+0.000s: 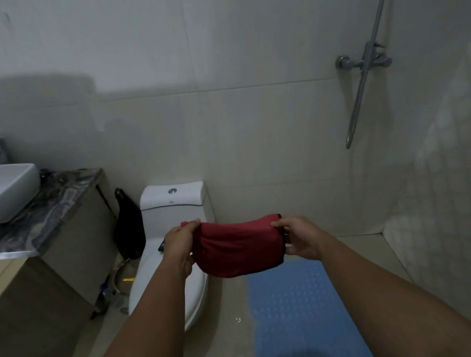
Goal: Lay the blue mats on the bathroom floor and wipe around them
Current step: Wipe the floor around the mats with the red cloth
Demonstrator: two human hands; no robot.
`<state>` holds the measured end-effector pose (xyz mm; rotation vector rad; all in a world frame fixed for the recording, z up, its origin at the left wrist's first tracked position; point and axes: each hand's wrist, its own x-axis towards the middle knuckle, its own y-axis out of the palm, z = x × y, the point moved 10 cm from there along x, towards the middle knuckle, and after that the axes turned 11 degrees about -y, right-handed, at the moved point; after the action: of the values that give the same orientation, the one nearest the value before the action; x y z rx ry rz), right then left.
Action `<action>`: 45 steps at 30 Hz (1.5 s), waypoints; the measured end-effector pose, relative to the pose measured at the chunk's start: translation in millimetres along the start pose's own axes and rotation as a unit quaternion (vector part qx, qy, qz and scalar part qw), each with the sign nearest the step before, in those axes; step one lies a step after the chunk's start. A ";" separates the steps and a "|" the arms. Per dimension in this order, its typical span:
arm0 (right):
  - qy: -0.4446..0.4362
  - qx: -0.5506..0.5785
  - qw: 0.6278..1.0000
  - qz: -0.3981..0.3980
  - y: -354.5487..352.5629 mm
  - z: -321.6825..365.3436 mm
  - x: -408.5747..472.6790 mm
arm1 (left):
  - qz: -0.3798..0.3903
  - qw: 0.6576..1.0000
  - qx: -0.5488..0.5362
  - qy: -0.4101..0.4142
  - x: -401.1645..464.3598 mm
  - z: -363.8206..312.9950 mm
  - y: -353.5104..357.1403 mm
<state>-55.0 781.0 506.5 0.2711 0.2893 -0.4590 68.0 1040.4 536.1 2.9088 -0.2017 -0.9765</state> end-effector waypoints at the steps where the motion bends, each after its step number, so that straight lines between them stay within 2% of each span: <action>1: -0.004 -0.011 1.000 -0.004 -1.0 1.3 0.6 | -0.007 1.000 0.000 0.003 2.9 -0.4 -5.2; 5: -0.028 0.000 0.998 -0.060 -18.0 6.3 4.3 | -0.025 0.999 0.025 0.031 9.9 -6.5 -20.1; 10: -0.041 -0.027 0.998 -0.049 -20.5 4.3 6.0 | -0.050 0.990 0.091 0.094 14.3 -20.4 -30.5; 14: -0.045 -0.008 0.998 -0.032 -17.6 5.7 5.6 | 0.029 0.972 0.202 0.119 17.9 -20.1 -18.2; 16: -0.042 -0.008 0.998 -0.039 -18.9 5.3 6.8 | 0.029 0.947 0.289 0.136 23.1 -19.8 -15.8; 18: -0.039 -0.031 0.998 -0.032 -16.9 4.5 8.2 | 0.006 0.932 0.330 0.149 30.6 -22.2 -20.3; 23: -0.042 -0.165 0.985 0.008 -12.7 3.3 7.5 | -0.022 0.921 0.338 0.192 36.4 -31.5 -33.7; 27: -0.054 -0.238 0.970 0.008 -14.0 4.3 9.5 | 0.017 0.925 0.319 0.205 32.5 -34.0 -29.9; 29: -0.061 -0.276 0.959 0.002 -16.1 4.9 11.8 | 0.033 0.917 0.338 0.211 29.2 -33.3 -23.5; 32: -0.074 -0.315 0.946 -0.016 -19.4 7.4 15.1 | 0.036 0.883 0.417 0.213 25.5 -28.7 -17.5; 36: -0.094 -0.349 0.932 -0.030 -21.0 15.9 16.2 | -0.007 0.813 0.518 0.265 22.4 -33.3 -17.3; 37: -0.096 -0.357 0.929 -0.033 -22.2 18.5 14.6 | -0.029 0.788 0.544 0.288 19.5 -36.6 -19.3; 39: -0.105 -0.373 0.921 -0.035 -24.0 23.1 12.1 | -0.104 0.714 0.597 0.350 11.2 -47.0 -25.0; 40: -0.113 -0.382 0.917 -0.036 -23.8 26.1 11.3 | -0.137 0.695 0.600 0.371 6.3 -52.6 -28.5; 41: -0.123 -0.388 0.913 -0.034 -21.4 29.2 9.6 | -0.158 0.703 0.582 0.378 5.7 -56.2 -33.7; 42: -0.133 -0.388 0.912 -0.028 -17.7 32.3 8.3 | -0.165 0.737 0.547 0.362 6.3 -58.4 -38.2; 44: -0.159 -0.363 0.918 -0.006 -3.6 40.0 6.5 | -0.154 0.857 0.405 0.278 11.0 -59.3 -47.7; 45: -0.171 -0.347 0.922 0.006 6.8 46.2 3.5 | -0.143 0.916 0.301 0.225 14.8 -55.7 -51.9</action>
<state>-39.1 770.7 549.3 -0.5006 0.0928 -0.3585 118.6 1090.8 566.2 3.7106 -0.0504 -0.2437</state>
